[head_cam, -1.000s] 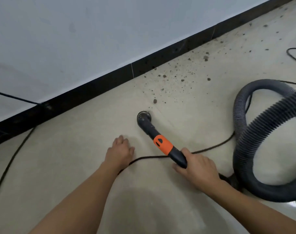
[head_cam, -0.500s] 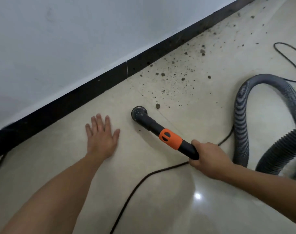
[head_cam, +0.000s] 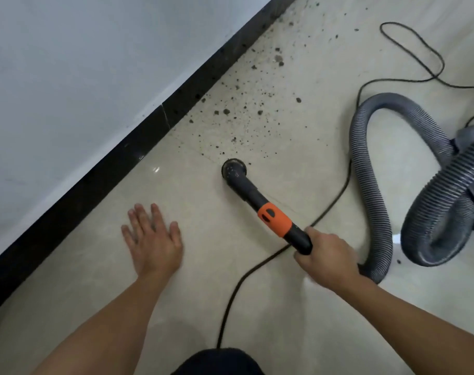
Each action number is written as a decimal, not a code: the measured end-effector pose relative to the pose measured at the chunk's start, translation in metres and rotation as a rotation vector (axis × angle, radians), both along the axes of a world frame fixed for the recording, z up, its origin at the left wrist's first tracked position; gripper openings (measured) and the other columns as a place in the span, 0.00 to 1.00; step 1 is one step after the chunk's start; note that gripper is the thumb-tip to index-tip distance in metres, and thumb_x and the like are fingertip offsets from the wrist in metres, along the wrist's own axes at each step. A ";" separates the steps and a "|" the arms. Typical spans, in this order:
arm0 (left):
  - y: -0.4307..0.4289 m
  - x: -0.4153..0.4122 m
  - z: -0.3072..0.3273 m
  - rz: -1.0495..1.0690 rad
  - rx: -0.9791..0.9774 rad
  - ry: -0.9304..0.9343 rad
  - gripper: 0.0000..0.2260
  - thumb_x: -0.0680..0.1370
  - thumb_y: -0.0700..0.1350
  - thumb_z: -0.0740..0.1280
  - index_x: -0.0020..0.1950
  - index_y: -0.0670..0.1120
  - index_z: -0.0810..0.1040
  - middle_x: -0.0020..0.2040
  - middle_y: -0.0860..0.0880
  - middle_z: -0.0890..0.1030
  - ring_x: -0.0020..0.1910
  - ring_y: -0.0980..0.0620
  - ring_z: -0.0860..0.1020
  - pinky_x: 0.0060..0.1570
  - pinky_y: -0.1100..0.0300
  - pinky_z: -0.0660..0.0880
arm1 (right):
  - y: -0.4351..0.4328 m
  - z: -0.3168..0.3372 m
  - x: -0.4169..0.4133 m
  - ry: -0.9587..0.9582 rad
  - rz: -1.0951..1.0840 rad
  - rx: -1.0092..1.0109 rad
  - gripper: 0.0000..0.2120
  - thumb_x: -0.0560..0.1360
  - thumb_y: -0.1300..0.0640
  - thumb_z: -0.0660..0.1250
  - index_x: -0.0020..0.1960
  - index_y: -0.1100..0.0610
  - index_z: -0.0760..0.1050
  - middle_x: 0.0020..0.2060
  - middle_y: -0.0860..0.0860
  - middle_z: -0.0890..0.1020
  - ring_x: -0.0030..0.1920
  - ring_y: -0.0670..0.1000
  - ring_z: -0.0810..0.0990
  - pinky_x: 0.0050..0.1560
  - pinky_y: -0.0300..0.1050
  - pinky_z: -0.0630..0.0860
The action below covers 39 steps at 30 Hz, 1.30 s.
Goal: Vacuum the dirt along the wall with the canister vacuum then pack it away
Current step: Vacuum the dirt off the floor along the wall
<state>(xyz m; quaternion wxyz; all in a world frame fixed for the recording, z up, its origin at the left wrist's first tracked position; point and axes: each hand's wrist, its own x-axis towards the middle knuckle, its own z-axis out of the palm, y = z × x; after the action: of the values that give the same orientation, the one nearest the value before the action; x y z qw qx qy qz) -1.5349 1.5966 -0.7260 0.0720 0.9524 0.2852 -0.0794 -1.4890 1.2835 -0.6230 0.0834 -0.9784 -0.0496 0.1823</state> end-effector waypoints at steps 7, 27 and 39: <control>-0.001 0.000 0.000 0.006 0.009 -0.030 0.30 0.80 0.57 0.46 0.79 0.44 0.50 0.79 0.39 0.48 0.78 0.42 0.44 0.75 0.43 0.41 | 0.017 0.005 0.013 0.046 0.028 0.003 0.07 0.72 0.47 0.66 0.47 0.48 0.70 0.36 0.47 0.78 0.38 0.52 0.77 0.36 0.44 0.68; 0.002 0.001 -0.002 0.018 0.031 -0.059 0.30 0.79 0.57 0.48 0.78 0.43 0.56 0.78 0.39 0.54 0.78 0.43 0.50 0.74 0.42 0.49 | 0.132 -0.006 0.085 0.052 0.271 0.062 0.09 0.72 0.49 0.66 0.46 0.49 0.67 0.34 0.48 0.74 0.35 0.53 0.73 0.36 0.44 0.67; 0.004 0.001 -0.005 0.000 0.041 -0.041 0.30 0.79 0.57 0.48 0.78 0.42 0.58 0.78 0.39 0.55 0.78 0.43 0.51 0.74 0.42 0.50 | 0.122 -0.008 0.123 0.003 0.267 0.060 0.07 0.72 0.49 0.66 0.45 0.49 0.70 0.32 0.47 0.75 0.34 0.51 0.76 0.33 0.43 0.68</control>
<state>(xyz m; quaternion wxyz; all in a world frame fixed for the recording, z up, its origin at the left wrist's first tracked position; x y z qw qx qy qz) -1.5340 1.6004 -0.7310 0.0582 0.9551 0.2854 -0.0538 -1.3658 1.4060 -0.6313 0.0875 -0.9600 -0.1846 0.1916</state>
